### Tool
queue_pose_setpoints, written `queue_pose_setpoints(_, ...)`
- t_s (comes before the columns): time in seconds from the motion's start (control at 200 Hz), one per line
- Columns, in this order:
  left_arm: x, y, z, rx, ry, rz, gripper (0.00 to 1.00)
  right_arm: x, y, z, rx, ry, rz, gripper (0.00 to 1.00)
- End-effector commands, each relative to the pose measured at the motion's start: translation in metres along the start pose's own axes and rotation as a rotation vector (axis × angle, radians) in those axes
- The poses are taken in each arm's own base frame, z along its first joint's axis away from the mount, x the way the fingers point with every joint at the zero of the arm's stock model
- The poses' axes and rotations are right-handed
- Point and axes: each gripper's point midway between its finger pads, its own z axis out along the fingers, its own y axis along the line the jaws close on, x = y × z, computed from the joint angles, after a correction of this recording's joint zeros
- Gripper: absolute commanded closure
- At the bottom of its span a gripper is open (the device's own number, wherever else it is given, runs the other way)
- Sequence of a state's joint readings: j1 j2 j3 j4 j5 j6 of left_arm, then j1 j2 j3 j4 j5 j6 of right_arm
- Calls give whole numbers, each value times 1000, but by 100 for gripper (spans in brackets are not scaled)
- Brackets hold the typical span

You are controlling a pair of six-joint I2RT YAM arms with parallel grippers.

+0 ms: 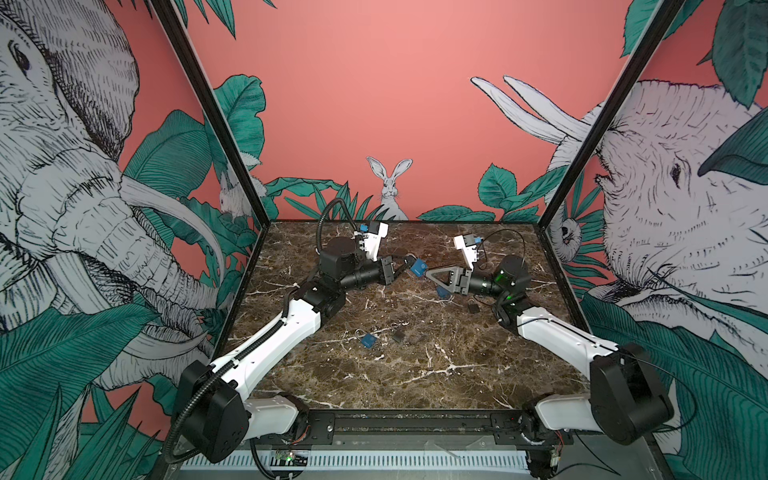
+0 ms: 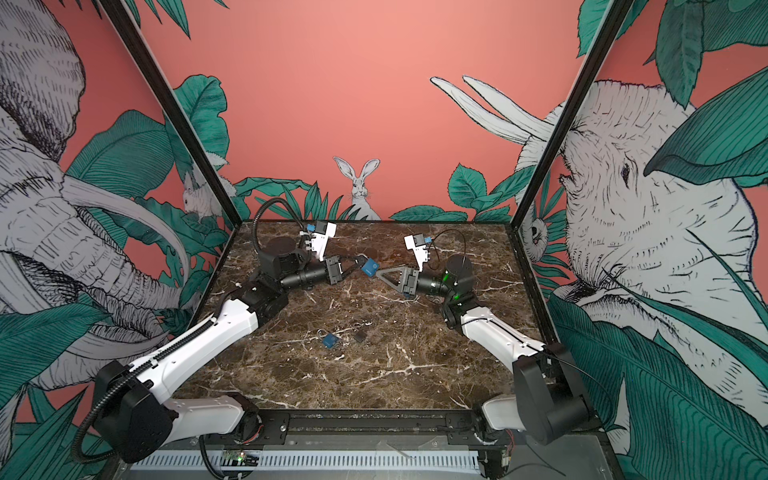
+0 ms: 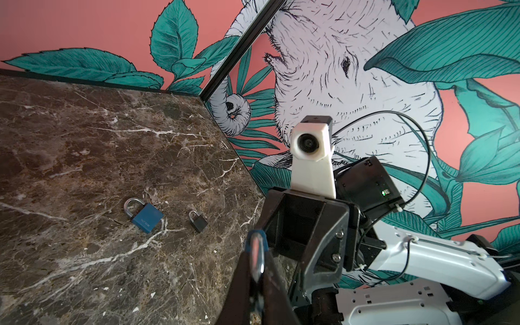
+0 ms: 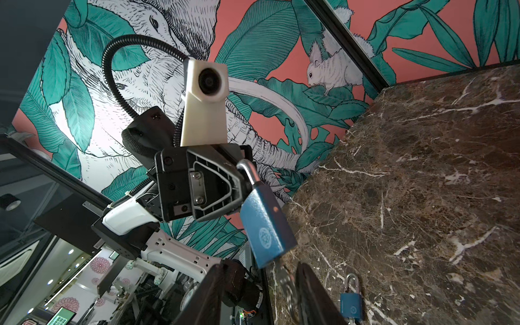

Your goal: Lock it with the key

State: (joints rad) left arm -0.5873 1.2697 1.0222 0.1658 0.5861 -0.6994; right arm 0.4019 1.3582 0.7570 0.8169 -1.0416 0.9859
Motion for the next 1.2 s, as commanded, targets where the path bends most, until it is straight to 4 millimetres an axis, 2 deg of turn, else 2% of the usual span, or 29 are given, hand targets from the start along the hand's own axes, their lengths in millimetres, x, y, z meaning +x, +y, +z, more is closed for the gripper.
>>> queue_pose_setpoints(0.0,-23,-22,-6,54,-64,57,100,-5,21,2,-47,12,-73,64)
queue_pose_setpoints(0.355,-28,-25,-11,44,-78,77,100,-3,15,3,-30,20,-65,90)
queue_pose_setpoints(0.45,-28,-24,-14,39,-85,80,100,-2,13,3,-24,22,-58,100)
queue_pose_setpoints(0.71,-36,-22,-26,12,-125,91,100,4,3,3,4,31,-47,100)
queue_pose_setpoints(1.015,-60,-27,-58,-4,-198,122,100,14,-12,-1,43,32,-24,100)
queue_pose_setpoints(1.195,-61,-26,-67,-27,-201,134,100,10,-15,-3,58,18,-23,100)
